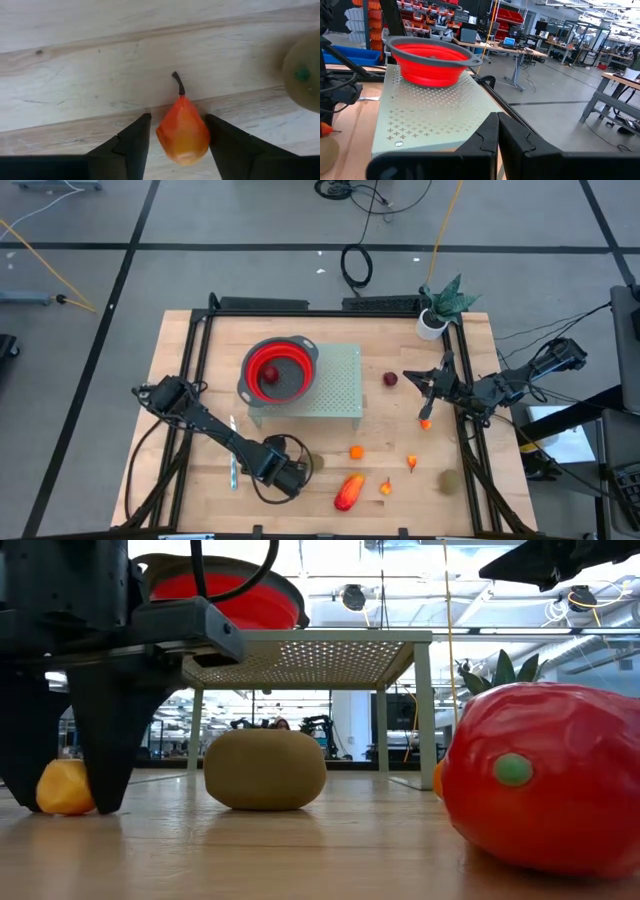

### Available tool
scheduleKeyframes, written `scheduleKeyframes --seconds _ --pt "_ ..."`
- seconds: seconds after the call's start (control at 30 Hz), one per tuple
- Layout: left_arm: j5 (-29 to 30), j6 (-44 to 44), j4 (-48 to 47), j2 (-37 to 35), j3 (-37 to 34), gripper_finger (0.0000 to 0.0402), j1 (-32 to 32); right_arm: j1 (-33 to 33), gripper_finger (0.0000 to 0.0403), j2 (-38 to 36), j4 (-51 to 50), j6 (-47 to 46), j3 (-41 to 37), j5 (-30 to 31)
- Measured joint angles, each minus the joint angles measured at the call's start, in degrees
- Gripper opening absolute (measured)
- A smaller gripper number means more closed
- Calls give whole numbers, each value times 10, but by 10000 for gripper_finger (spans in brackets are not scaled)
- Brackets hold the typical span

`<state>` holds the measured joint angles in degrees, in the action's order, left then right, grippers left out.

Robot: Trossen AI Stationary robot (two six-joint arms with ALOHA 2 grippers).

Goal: Pick & Place Fruit
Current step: Put the left peach into the strainer bowl on the shelf

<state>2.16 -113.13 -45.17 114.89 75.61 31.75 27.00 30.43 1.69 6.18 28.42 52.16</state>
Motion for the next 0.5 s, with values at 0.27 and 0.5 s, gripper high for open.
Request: scheduleKeyframes --seconds 0.27,0.5 --pt "2 -3 0 1 0 137 0 0 0 0 0 -25 0 0" --pt "4 -4 -7 -7 -1 125 5 0 0 0 0 -25 0 0"
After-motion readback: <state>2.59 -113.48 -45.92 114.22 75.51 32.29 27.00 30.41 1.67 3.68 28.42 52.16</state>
